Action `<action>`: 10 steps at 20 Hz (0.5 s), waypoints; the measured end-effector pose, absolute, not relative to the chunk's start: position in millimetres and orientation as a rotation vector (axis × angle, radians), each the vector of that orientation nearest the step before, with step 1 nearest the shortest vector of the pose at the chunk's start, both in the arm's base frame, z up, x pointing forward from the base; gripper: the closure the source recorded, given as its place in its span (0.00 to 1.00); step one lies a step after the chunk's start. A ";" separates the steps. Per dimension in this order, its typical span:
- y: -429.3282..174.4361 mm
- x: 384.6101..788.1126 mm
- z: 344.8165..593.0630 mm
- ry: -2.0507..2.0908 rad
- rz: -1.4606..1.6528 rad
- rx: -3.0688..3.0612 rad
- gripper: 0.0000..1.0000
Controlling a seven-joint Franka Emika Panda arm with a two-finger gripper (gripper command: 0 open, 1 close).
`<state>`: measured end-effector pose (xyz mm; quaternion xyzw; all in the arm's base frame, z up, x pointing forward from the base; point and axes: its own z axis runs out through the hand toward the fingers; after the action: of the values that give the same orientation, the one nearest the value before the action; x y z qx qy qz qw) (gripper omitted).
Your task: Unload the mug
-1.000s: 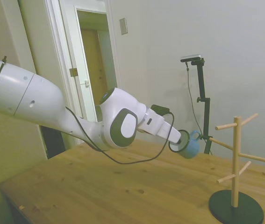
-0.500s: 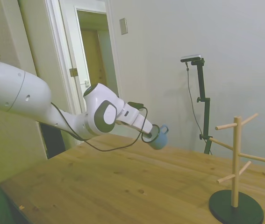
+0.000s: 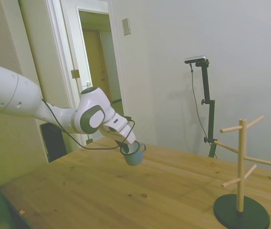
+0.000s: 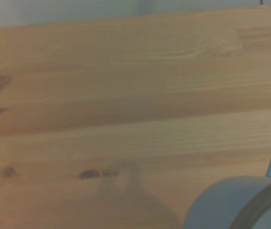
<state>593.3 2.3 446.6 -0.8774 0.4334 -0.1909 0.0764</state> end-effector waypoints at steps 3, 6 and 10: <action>-8.0 594.0 443.1 1.315 -0.474 -2.692 1.00; -21.2 596.4 430.2 1.330 -0.390 -2.747 1.00; -36.7 601.2 405.7 1.350 -0.331 -2.798 1.00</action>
<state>601.2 -36.7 405.7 -0.8956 0.4320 -0.1060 0.0085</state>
